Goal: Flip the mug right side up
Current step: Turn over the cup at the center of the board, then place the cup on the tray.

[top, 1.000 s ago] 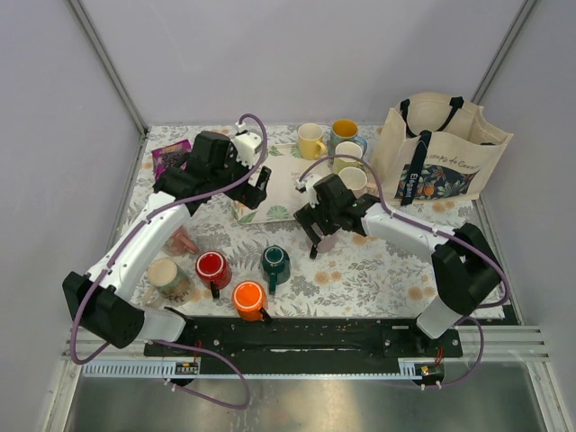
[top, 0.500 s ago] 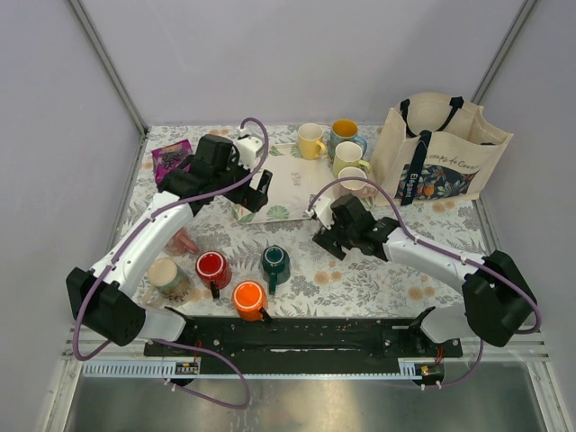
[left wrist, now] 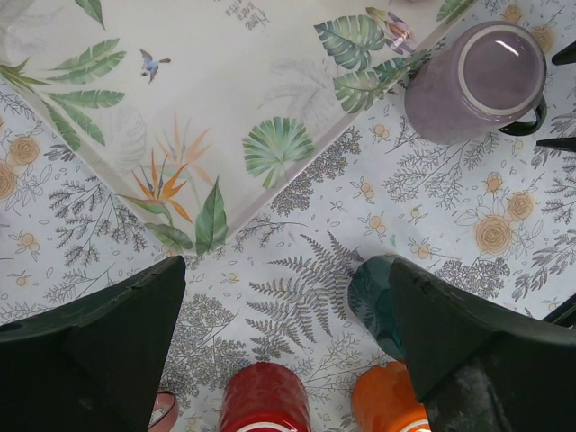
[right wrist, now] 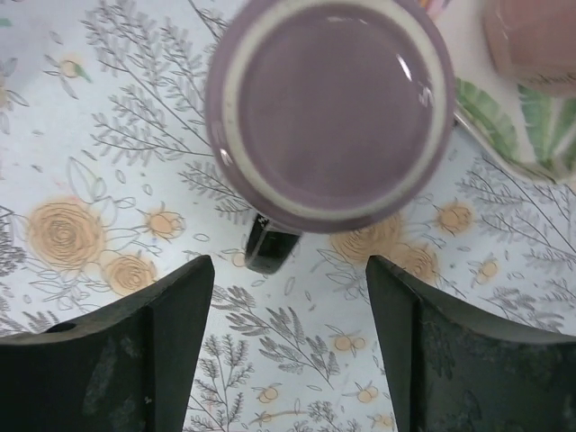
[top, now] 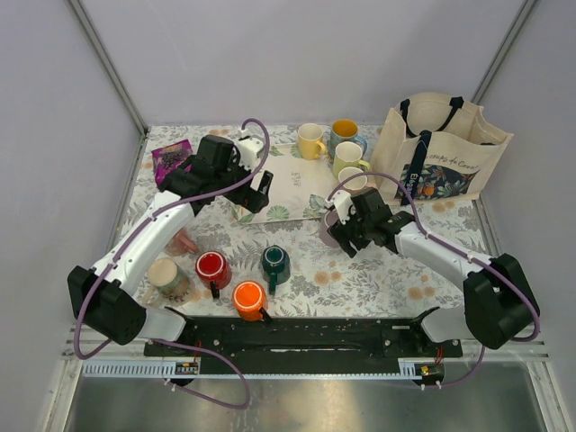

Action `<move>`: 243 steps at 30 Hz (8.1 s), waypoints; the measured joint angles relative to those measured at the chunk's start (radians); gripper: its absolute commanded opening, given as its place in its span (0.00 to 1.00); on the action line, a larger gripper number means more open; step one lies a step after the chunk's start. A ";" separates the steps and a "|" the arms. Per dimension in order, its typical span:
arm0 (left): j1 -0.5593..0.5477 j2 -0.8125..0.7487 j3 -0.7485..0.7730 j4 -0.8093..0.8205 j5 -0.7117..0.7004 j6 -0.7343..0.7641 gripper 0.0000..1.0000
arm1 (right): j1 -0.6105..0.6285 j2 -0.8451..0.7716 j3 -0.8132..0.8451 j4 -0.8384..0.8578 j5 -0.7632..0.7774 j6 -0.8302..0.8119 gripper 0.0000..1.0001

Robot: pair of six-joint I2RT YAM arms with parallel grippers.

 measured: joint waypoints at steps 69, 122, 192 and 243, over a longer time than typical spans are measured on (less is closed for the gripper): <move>-0.217 -0.115 -0.596 1.295 -0.088 1.144 0.28 | -0.193 0.553 0.961 -0.581 -1.163 0.042 0.00; -0.114 0.263 0.278 -0.275 0.026 -0.001 0.00 | 0.280 0.116 0.526 -0.212 -0.077 -0.547 0.31; 0.311 0.296 0.365 -0.251 0.149 -0.039 0.92 | -0.072 0.897 1.128 -0.134 0.006 -0.127 0.00; 0.223 0.157 0.309 -0.250 0.036 -0.005 0.99 | -0.101 0.705 1.003 -0.173 -0.035 -0.140 1.00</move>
